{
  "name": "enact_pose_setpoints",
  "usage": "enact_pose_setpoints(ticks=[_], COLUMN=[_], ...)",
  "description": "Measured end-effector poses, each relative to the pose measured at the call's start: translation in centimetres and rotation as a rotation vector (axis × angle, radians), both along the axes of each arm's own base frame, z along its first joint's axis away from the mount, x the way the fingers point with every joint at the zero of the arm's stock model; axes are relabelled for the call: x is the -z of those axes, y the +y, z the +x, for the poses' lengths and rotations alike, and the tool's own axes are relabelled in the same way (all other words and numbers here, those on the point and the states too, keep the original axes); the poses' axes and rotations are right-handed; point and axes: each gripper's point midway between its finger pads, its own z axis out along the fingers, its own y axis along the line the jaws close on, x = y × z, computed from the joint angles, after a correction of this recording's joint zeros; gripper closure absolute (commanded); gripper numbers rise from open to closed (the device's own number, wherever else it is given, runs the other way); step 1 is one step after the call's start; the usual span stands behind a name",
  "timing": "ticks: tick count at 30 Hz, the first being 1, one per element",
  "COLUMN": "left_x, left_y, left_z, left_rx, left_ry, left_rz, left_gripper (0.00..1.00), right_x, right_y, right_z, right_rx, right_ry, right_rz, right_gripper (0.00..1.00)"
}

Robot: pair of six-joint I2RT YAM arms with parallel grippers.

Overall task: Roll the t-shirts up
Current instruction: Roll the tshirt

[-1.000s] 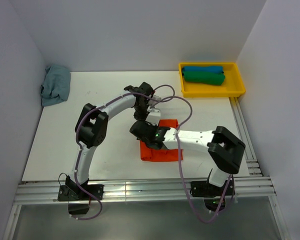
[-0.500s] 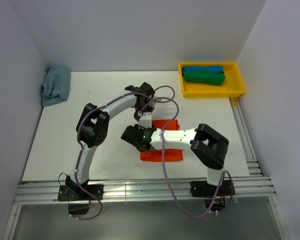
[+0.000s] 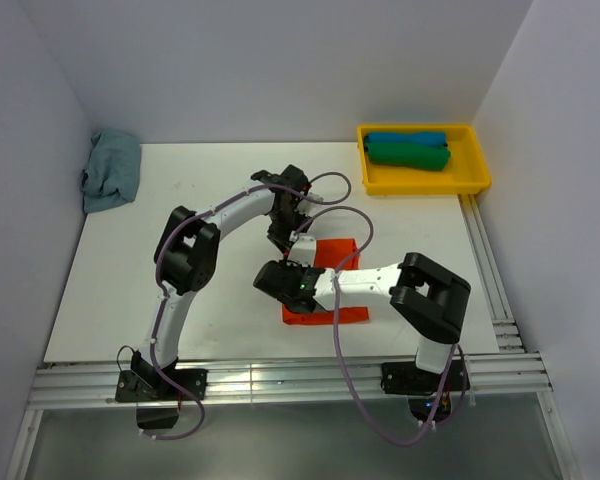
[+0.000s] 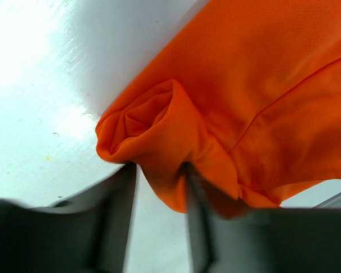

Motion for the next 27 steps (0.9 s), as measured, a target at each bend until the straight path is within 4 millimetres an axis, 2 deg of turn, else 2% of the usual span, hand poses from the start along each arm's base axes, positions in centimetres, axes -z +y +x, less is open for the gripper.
enact_pose_setpoints(ticks=[4,9,16,20,27], left_x=[-0.1,-0.8,-3.0,-3.2,-2.1], left_y=[-0.1,-0.5,0.2,0.4,-0.8], left_z=[0.0,0.4,1.0,0.7,-0.5], left_rx=[0.005,0.007,-0.024,-0.041,-0.035], left_ry=[0.006,0.011,-0.014,-0.003,0.031], left_rz=[-0.013,-0.075,-0.231,-0.312,-0.383], left_gripper=[0.45,0.38,0.36,0.34,0.34], right_x=[0.3,0.2,0.7,0.8,1.0], right_y=[-0.5,-1.7,-3.6,-3.7,-2.7], right_z=[-0.7,-0.6,-0.5,-0.5,0.0], right_rx=[-0.006,0.018,0.032,0.021,-0.005], right_ry=[0.005,0.029,0.062,0.073,0.102], right_rz=[0.094,0.327,0.677,0.798,0.981], right_gripper=[0.73,0.74,0.74,0.74,0.76])
